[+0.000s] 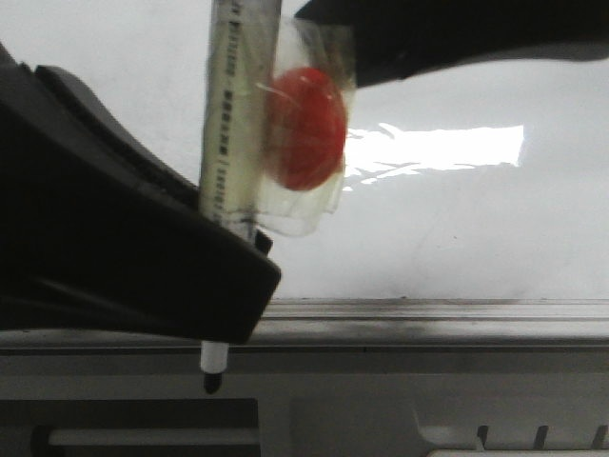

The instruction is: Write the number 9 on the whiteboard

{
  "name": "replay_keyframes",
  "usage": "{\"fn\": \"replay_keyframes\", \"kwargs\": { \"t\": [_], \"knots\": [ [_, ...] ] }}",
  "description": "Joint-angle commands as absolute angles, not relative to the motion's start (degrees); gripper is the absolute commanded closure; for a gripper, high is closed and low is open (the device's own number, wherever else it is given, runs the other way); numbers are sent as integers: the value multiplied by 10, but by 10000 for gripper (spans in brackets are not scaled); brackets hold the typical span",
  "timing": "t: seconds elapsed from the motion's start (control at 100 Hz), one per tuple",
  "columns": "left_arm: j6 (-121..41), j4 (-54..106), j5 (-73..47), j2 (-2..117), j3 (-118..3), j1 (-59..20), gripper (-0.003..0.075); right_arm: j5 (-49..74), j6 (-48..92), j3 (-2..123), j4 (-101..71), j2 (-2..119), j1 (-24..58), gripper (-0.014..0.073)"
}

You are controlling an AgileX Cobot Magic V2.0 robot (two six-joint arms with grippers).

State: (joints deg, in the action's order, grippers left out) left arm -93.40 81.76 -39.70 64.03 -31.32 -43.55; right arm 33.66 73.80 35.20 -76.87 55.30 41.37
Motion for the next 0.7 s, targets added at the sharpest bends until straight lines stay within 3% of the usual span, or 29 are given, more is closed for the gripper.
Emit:
{"fn": "replay_keyframes", "kwargs": {
  "t": [0.0,0.17,0.24,0.37,0.5,0.57,0.69],
  "knots": [
    [-936,849,-416,629,-327,-439,738,259,747,373,-800,568,449,155],
    [-936,854,-417,629,-327,-439,738,211,747,382,-818,588,488,199],
    [-936,862,-418,629,-327,-439,738,206,747,382,-821,588,490,330],
    [-936,862,-426,629,-327,-439,738,201,747,382,-832,588,490,668],
    [-929,887,-426,629,-327,-439,726,196,747,382,-843,588,490,648],
    [-929,919,-438,629,-327,-439,645,188,747,382,-842,588,490,648],
    [-905,926,-468,624,-328,-439,372,171,747,382,-837,583,490,648]
  ]
}}
